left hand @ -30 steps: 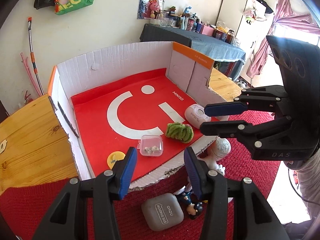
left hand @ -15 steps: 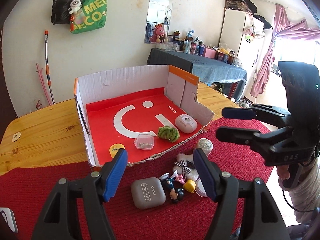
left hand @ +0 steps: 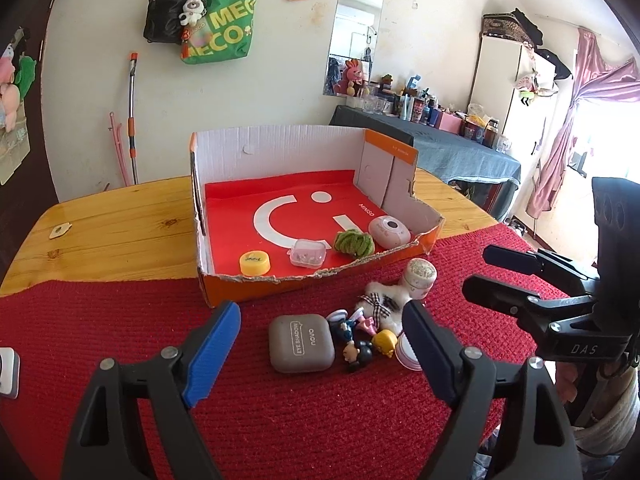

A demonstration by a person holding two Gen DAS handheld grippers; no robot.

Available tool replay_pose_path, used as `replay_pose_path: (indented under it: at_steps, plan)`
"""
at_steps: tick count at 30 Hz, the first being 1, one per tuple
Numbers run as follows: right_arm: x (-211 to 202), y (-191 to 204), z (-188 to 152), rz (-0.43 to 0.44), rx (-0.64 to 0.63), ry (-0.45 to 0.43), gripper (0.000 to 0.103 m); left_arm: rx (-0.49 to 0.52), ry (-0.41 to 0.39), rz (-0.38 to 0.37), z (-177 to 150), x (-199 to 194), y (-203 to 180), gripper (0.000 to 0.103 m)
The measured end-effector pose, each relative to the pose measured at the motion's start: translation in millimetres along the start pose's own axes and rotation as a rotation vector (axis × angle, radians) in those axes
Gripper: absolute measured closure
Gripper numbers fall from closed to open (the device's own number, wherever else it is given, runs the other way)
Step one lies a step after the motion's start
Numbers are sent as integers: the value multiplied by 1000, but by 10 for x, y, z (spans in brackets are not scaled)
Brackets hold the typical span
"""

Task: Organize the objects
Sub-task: 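Lift both grippers out of the box and back over the rug, then grasp the white cream jar with the right gripper while the left grasps the grey case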

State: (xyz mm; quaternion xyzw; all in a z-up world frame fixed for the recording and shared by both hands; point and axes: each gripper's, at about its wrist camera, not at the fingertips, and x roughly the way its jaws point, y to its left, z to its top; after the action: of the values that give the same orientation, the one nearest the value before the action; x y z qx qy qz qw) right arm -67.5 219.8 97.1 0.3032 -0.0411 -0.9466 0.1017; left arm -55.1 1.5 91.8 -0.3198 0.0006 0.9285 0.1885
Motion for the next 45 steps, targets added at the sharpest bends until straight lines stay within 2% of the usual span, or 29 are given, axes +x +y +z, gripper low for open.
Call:
replay_pose_path:
  at_steps: [2,9,15,23,34,45]
  plan:
    - [7,-29,-64,-14,23,4,26,-8,1,14,-62,3,2,12]
    - [83,-100,-260,-76,46,32,23,-44,48,40,-250,129,56,12]
    - [178,-155,-369,-83,76,68,23,-87,99,31,-342,250,125,12]
    - [205,-202,-394,-89,94,82,23,-102,127,40,-357,327,166,12]
    - [320,-303,-272,-123,114,112,23,-69,178,78,-281,508,224,12]
    - [575,-401,-110,-172,64,180,23,30,230,105,-223,688,195,12]
